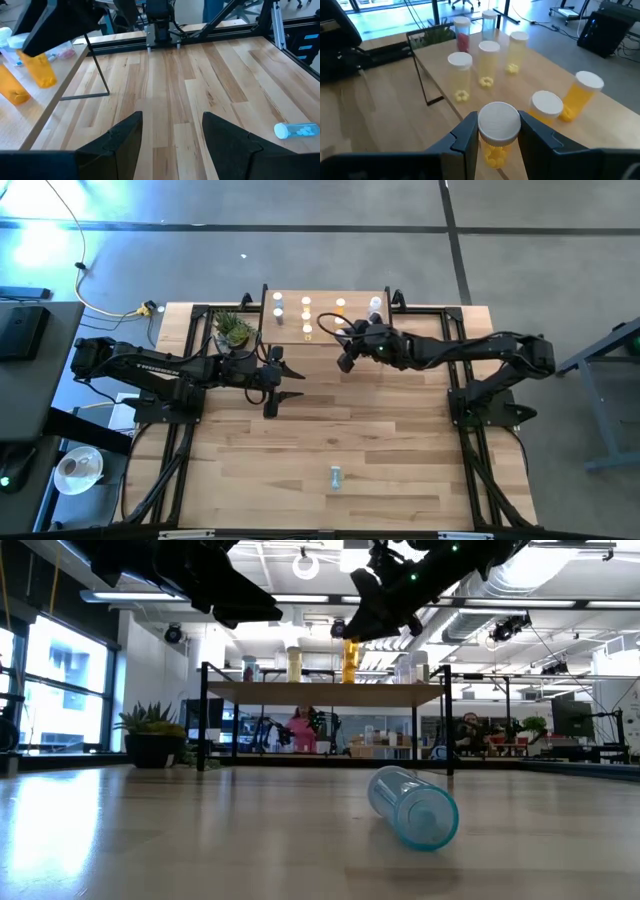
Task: Pick and place medicine bottles onto shelf by color
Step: Put the orange pill bottle on the shelf aligned with the orange pill bottles
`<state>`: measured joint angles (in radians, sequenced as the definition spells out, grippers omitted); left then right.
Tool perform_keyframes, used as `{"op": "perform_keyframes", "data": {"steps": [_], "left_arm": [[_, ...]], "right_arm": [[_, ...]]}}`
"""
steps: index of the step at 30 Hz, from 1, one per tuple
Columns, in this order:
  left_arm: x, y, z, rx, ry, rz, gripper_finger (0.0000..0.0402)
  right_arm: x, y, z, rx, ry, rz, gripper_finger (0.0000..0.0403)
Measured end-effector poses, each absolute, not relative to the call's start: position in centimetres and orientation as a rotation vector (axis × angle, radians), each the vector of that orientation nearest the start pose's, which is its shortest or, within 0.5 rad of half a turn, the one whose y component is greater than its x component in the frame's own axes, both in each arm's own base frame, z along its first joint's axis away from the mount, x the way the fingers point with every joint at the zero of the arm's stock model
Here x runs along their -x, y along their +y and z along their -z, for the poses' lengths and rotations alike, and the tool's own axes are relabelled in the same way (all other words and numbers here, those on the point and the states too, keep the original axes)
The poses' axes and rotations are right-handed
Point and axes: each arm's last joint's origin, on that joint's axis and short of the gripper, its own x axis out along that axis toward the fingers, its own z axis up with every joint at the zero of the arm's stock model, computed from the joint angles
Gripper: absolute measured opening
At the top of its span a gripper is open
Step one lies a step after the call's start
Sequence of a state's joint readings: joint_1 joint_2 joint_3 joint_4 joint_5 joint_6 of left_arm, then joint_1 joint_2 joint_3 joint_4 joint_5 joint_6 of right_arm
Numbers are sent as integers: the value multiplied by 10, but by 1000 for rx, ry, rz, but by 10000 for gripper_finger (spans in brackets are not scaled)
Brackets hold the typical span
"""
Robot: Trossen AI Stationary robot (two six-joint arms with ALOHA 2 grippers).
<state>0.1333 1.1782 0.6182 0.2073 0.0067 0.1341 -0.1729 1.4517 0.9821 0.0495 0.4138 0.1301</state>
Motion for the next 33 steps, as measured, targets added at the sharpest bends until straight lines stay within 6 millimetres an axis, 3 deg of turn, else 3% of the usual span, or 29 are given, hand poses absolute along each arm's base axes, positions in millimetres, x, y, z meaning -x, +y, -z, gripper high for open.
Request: {"op": "perform_keyframes", "data": {"steps": [16, 33], "left_arm": [[-247, 33, -235, -108, 360, -101, 197], [-247, 33, -234, -108, 364, -101, 198]], "right_arm": [[-317, -87, -258, -107, 410, 616, 103], [-320, -88, -253, -95, 423, 622, 104]]}}
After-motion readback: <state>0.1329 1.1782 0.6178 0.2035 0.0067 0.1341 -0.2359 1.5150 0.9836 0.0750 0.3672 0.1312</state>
